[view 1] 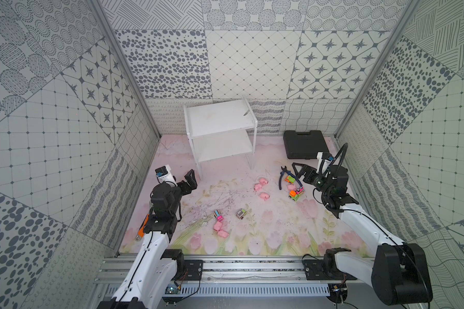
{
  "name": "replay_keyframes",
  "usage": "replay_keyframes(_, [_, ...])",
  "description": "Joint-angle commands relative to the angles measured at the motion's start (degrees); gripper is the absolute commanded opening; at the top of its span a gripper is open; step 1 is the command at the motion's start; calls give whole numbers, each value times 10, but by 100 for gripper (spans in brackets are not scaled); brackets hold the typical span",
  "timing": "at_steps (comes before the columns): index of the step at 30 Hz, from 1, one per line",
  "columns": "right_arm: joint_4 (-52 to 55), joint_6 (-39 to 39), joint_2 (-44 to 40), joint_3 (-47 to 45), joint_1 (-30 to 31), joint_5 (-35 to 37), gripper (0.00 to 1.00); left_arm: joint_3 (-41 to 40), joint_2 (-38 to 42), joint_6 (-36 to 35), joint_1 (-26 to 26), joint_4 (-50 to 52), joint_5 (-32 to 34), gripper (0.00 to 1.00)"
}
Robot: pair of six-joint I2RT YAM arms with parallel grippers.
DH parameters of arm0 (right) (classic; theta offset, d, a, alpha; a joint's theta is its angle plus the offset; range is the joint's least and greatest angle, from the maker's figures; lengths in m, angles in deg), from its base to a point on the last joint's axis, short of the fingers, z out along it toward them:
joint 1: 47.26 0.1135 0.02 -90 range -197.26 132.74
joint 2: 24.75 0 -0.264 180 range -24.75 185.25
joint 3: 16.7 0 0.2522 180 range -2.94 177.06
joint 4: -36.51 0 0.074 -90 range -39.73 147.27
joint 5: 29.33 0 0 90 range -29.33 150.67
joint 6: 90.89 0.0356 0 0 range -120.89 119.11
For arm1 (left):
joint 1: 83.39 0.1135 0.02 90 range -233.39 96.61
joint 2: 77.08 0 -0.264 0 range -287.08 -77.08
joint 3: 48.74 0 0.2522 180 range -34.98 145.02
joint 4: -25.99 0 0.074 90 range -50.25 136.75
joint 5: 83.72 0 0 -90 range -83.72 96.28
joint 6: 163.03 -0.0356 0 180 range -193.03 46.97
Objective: Organize plastic toys on shelves
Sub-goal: Pick up the plastic toy at the center of the board.
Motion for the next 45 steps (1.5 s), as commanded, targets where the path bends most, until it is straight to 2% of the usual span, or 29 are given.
replay_keyframes(1, [30, 10, -13, -11, 69, -74, 99, -18, 55, 287, 0, 221, -110, 95])
replay_keyframes(4, [57, -39, -26, -16, 141, -47, 99, -32, 49, 351, -10, 265, -165, 90])
replay_keyframes(7, [59, -68, -23, -16, 178, -35, 99, -25, 38, 375, -55, 338, -154, 89])
replay_keyframes(14, [58, -95, 21, -1, 221, -36, 99, 11, -26, 442, -217, 474, 5, 83])
replay_keyframes(17, [47, -94, 40, 1, 234, -36, 99, 37, -103, 468, -273, 465, 54, 78])
replay_keyframes(19, [45, -94, 51, 7, 240, -39, 99, 73, -171, 470, -304, 462, 83, 73])
replay_keyframes(21, [43, -95, 59, 11, 244, -41, 99, 125, -249, 464, -330, 473, 104, 72])
replay_keyframes(24, [45, -99, 62, 15, 247, -41, 99, 191, -348, 461, -352, 503, 121, 72])
replay_keyframes(28, [56, -107, 51, 13, 247, -35, 99, 232, -419, 459, -364, 515, 124, 70])
replay_keyframes(38, [75, -125, 39, 16, 247, -32, 99, 279, -502, 420, -365, 490, 121, 55])
replay_keyframes(43, [80, -131, 40, 21, 247, -33, 99, 287, -507, 401, -367, 494, 118, 41])
replay_keyframes(45, [80, -132, 40, 22, 247, -33, 99, 291, -504, 383, -369, 499, 116, 39])
